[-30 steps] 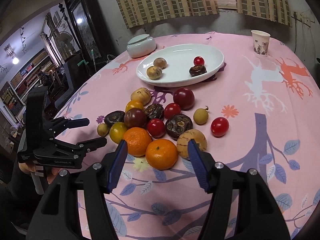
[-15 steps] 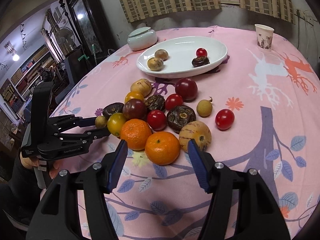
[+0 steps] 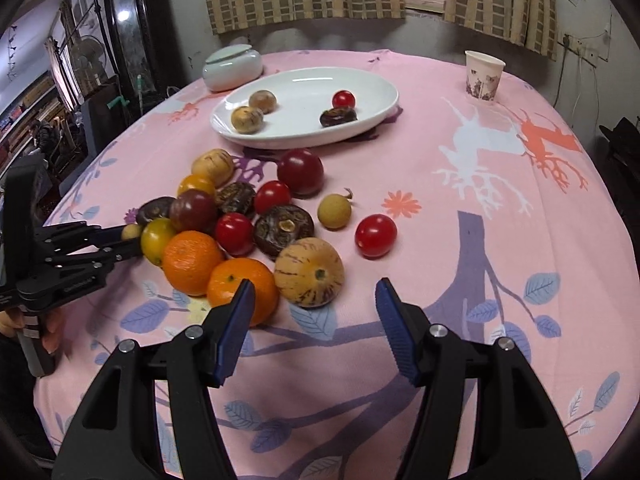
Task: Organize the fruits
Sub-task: 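Grasp the striped yellow fruit with the right tool, then lower both held fruits onto the white plate and open both tools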
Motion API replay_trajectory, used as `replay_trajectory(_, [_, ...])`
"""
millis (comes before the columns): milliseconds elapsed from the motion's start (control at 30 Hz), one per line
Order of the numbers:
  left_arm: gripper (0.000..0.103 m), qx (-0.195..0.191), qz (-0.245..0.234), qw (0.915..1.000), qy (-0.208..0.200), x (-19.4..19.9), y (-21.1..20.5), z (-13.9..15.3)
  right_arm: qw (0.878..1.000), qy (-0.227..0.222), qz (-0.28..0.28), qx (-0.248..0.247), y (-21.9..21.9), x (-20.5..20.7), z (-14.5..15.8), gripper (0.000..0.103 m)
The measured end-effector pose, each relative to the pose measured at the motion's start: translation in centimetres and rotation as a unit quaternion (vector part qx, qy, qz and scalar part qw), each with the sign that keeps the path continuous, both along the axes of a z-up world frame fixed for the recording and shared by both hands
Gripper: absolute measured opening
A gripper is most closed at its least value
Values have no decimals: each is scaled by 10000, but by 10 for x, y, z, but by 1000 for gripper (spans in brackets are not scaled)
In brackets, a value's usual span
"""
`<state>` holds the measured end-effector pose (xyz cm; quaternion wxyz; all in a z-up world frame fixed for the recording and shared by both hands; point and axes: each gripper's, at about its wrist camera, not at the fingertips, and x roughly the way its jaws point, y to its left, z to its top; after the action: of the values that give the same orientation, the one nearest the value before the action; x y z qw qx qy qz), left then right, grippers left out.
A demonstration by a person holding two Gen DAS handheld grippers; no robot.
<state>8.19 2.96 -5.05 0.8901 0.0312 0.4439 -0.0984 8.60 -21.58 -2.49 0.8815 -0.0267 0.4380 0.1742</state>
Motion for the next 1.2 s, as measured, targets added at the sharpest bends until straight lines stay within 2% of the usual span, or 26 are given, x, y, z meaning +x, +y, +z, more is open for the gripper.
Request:
replay_trajectory(67, [27,23,-5,10000,-11,0,-1,0,9998,-63,-154,98,-3,4,-1,63])
replay_trajectory(233, [27,-34,-6,10000,-2,-1,-1,-1,9975,204,-554,393,-9,16,-5,63])
replay_trajectory(433, [28,-90,-3,10000,10,0,1,-1,9982,354,-455,157,5,29,-8,63])
replay_trajectory(500, [28,-120,1,9999,14,0,2,-1,9968,534,-451,386,2,35,-11,54])
replay_trajectory(533, [28,-137,2,9999,17,0,2,-1,9958,631,-405,524,1,37,-12,43])
replay_trajectory(733, [28,-92,0,10000,-4,0,1,-1,9930,694,-422,861,-8,36,-13,43])
replay_trajectory(967, [27,-96,-16,10000,5,-1,3,2,9961,78,-288,834,-9,20,16,43])
replay_trajectory(1200, [27,-189,-133,9995,-212,-14,0,23,9963,26,-236,830,-9,17,19,43])
